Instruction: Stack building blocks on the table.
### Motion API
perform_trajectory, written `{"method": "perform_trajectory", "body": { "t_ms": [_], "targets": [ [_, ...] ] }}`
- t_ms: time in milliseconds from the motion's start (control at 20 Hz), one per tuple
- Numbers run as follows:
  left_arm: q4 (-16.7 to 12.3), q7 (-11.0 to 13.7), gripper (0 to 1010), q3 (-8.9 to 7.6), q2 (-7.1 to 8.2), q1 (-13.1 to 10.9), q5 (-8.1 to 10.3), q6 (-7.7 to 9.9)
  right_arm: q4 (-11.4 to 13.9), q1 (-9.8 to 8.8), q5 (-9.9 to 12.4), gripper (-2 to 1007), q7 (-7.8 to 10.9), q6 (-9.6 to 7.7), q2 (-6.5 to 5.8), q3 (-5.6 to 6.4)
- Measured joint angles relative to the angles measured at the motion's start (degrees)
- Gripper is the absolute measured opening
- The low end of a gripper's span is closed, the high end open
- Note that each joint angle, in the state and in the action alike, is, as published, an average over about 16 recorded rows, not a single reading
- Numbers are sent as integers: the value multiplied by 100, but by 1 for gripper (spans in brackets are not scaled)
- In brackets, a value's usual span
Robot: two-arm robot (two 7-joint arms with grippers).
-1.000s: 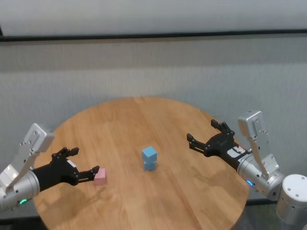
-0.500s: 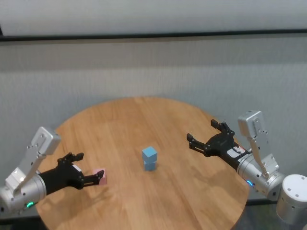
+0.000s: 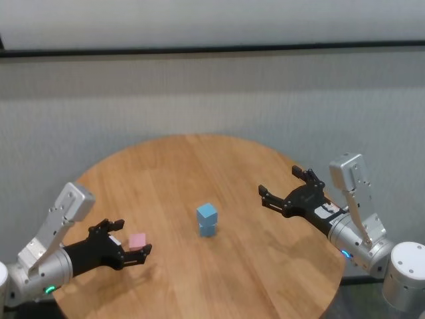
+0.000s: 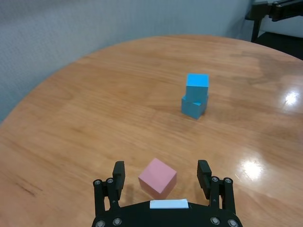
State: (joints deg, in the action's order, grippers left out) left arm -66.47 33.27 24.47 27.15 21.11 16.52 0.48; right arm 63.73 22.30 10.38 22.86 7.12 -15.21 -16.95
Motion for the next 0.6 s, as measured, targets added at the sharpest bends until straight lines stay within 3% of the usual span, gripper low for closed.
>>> {"method": "perform_trajectory", "body": {
  "t_ms": [600],
  "targets": [
    [224,-92,1003,79,-148,80,-101,20,0,0,0,1004,0,0,0,0]
  ]
}}
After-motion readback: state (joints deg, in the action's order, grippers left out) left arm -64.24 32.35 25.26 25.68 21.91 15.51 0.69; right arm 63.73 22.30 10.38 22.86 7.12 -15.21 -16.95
